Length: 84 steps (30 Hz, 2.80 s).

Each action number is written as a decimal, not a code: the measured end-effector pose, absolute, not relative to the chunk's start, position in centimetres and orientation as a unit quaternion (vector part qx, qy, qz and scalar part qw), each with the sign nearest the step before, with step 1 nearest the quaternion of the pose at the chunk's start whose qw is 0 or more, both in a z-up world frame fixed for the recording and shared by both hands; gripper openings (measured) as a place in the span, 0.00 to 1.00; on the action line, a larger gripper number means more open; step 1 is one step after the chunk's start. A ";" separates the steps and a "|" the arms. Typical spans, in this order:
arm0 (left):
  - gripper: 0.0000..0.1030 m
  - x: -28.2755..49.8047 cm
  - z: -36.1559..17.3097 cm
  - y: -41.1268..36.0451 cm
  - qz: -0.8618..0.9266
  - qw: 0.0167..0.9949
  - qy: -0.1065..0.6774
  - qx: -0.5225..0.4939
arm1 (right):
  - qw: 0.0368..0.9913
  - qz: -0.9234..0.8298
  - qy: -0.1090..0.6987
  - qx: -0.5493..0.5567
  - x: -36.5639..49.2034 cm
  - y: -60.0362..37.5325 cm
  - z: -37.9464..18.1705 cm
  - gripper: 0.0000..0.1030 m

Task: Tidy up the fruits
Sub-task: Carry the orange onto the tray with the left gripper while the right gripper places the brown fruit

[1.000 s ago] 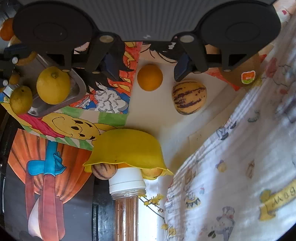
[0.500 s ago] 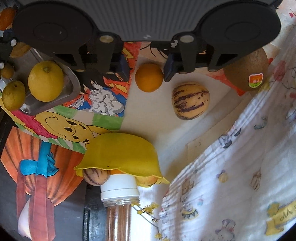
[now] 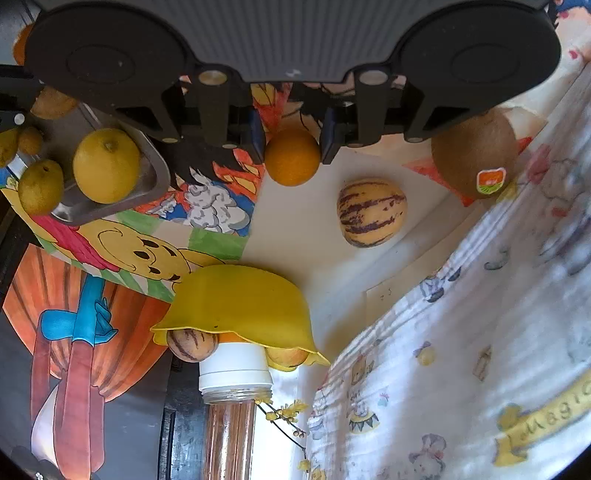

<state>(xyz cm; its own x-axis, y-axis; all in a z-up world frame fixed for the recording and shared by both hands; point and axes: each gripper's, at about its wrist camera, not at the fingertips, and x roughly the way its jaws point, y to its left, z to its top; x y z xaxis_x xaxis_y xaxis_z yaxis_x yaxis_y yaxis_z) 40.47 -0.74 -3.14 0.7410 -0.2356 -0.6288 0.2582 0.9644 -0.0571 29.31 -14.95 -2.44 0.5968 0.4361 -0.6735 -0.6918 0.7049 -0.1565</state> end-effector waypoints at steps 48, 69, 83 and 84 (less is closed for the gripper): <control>0.34 22.7 -0.7 -12.8 -0.187 0.925 0.330 0.012 | 0.949 0.183 0.241 -0.084 17.2 -32.3 -1.0 0.27; 0.34 23.3 -2.8 -14.2 -0.183 0.915 0.357 0.029 | 0.950 0.156 0.263 -0.066 19.0 -33.7 -3.6 0.27; 0.36 23.3 -3.1 -14.5 -0.183 0.916 0.356 0.036 | 0.951 0.144 0.264 -0.067 19.2 -33.7 -4.0 0.29; 0.36 23.3 -3.1 -14.4 -0.183 0.915 0.357 0.034 | 0.952 0.143 0.264 -0.066 19.1 -33.7 -3.9 0.29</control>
